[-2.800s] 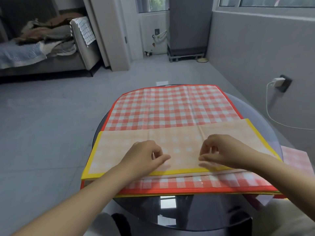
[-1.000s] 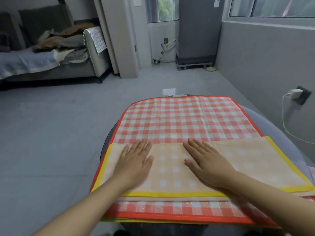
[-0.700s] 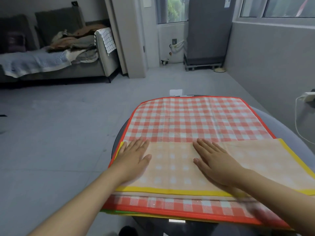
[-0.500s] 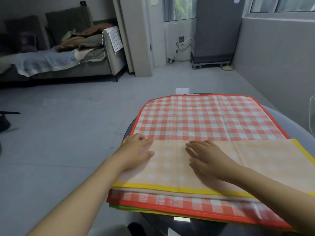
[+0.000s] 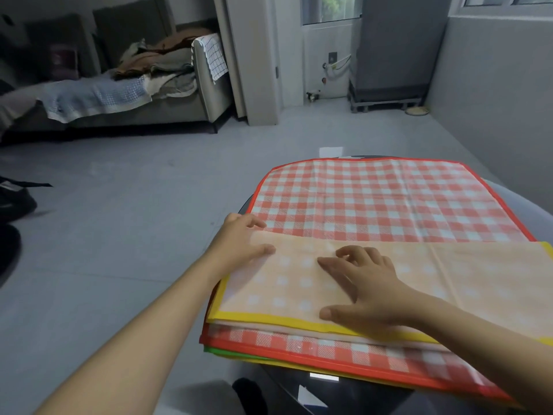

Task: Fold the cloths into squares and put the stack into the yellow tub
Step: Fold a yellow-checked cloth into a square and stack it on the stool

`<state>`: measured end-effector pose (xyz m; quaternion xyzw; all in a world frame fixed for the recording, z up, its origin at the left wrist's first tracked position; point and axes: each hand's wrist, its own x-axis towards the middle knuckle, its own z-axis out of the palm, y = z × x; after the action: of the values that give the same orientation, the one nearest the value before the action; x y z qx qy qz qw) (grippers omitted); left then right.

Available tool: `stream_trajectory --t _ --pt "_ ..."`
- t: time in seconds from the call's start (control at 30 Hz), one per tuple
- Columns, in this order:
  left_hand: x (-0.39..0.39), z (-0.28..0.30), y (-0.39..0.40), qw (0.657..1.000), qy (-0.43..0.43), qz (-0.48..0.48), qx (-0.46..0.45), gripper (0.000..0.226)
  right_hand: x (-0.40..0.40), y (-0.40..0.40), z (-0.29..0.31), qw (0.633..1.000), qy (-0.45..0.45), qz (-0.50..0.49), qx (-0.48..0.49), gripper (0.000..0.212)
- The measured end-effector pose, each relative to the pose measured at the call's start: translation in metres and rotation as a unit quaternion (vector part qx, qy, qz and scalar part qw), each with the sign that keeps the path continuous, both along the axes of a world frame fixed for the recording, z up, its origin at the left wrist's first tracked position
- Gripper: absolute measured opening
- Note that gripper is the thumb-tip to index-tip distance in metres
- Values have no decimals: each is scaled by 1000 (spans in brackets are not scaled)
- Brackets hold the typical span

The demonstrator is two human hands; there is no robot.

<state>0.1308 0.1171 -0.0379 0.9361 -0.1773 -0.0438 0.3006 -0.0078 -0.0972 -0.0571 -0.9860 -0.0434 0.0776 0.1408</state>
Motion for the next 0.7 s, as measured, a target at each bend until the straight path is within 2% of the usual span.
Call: stream_trajectory --t 0.1,0.2,0.37,0.7 --pt "4 0 6 994 47 25 -96 52 0 1 2 1000 13 -2 -6 97" --pt "7 3 13 972 140 65 -177 56 0 3 3 1000 14 -1 -11 94" --pt "8 19 20 917 266 127 -268 35 0 5 4 1000 23 -6 -13 96" --pt "-10 62 -10 891 265 116 -352 20 -5 3 9 999 33 1 -12 95"
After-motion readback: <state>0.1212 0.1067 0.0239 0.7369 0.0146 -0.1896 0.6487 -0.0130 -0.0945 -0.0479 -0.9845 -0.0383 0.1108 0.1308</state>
